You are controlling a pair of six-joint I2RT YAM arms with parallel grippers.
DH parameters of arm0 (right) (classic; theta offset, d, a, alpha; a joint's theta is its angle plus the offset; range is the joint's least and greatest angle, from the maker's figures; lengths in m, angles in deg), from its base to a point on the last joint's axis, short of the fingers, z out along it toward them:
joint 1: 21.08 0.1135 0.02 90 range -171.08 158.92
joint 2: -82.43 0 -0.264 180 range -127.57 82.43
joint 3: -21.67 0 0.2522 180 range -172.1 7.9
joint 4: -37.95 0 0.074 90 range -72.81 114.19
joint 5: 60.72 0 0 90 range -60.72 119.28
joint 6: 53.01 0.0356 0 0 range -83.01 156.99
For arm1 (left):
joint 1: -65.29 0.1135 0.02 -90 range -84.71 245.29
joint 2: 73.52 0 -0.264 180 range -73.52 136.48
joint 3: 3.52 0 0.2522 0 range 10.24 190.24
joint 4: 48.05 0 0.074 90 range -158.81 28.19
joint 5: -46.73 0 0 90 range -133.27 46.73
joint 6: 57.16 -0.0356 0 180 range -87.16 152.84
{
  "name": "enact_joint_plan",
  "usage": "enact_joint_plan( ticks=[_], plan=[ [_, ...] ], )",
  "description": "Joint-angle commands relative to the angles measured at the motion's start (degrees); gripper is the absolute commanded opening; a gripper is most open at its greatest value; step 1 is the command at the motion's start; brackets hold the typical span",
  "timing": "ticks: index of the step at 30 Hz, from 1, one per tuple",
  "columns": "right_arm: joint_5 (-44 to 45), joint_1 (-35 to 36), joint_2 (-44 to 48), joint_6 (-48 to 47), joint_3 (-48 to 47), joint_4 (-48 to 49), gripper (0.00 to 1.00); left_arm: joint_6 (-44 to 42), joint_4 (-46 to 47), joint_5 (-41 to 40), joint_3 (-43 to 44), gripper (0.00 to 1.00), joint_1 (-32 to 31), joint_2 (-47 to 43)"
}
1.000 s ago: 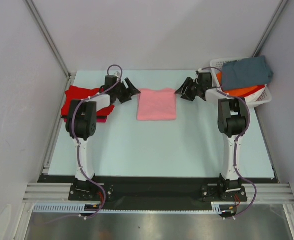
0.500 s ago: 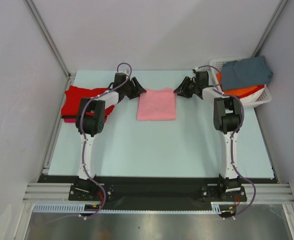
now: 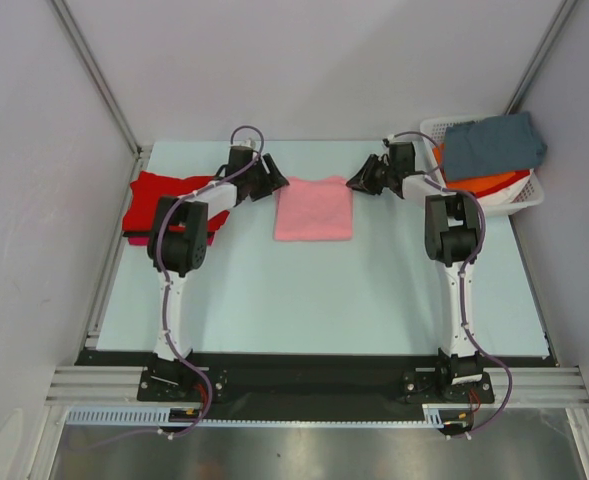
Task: Fold and stack the t-shirts
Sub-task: Neatly place the folded tshirt to the corner
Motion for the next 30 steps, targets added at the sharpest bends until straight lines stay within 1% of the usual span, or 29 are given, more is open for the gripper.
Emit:
enact_joint_plan(
  ticks=[1, 2, 5, 6, 7, 10, 13, 16, 17, 19, 20, 21, 22, 23, 27, 29, 30],
  plan=[
    [0.5, 1.2, -1.8, -0.2, -1.7, -0.2, 0.28, -3.0, -2.4, -4.2, -1.5, 0.72, 0.0, -4.4],
    [0.5, 1.2, -1.8, -0.1, -1.7, -0.2, 0.27, -3.3, -2.8, -4.4, -1.2, 0.72, 0.0, -3.8],
    [0.2, 1.4, -2.1, 0.4, -1.7, 0.2, 0.2, -3.7, -4.3, -3.9, 0.8, 0.69, -0.1, -2.2],
    [0.0, 1.5, -2.2, 0.8, -1.8, 0.5, 0.12, -3.7, -4.6, -3.8, 1.2, 0.69, -0.1, -1.3],
    [-0.9, 1.5, -2.5, 1.1, -1.9, 0.7, 0.1, -3.8, -4.6, -3.8, 2.1, 0.69, -0.3, -0.7],
    [-1.6, 1.7, -3.1, 1.9, -3.0, 0.6, 0.09, -3.7, -5.0, -3.9, 4.2, 0.67, -0.7, 1.7],
    [-1.4, 1.9, -3.0, 1.8, -3.1, 0.5, 0.06, -3.7, -6.1, -4.5, 6.8, 0.63, -1.2, 4.0],
    [-1.5, 2.2, -2.8, 1.9, -3.2, 0.6, 0.06, -2.2, -6.4, -3.0, 10.0, 0.55, -1.4, 6.7],
    [-1.5, 2.2, -2.6, 1.9, -3.3, 0.8, 0.05, -2.1, -6.4, -2.7, 10.6, 0.47, -1.5, 7.1],
    [-2.0, 2.5, -2.4, 2.6, -3.4, 1.1, 0.02, -2.3, -6.5, -2.7, 11.9, 0.38, -2.0, 7.5],
    [-2.3, 2.7, -2.1, 2.7, -3.5, 1.0, 0.01, -2.3, -6.4, -2.8, 11.9, 0.23, -2.0, 7.0],
    [-2.4, 2.8, -1.7, 2.7, -3.5, 1.0, 0.0, -2.5, -5.8, -3.3, 11.1, 0.17, -2.0, 6.3],
    [-2.3, 3.0, -1.3, 2.6, -3.5, 0.6, 0.0, -2.9, -5.3, -3.5, 10.3, 0.05, -2.0, 5.6],
    [-2.3, 3.3, -0.2, 2.2, -3.4, 0.5, 0.0, -3.3, -4.5, -3.7, 9.4, 0.0, -2.0, 3.6],
    [-1.0, 4.6, 3.2, -0.4, -3.3, -3.1, 0.0, -5.7, -0.7, -3.6, 3.8, 0.0, -2.0, -2.3],
    [-1.0, 4.8, 5.6, -0.5, -0.4, -2.7, 0.0, -6.8, -0.6, -3.1, 2.0, 0.0, -2.0, -5.0],
    [-1.0, 5.1, 8.9, -0.3, 1.0, -2.0, 0.0, -7.1, -0.4, -2.8, -0.2, 0.0, -2.0, -8.0]
  ],
)
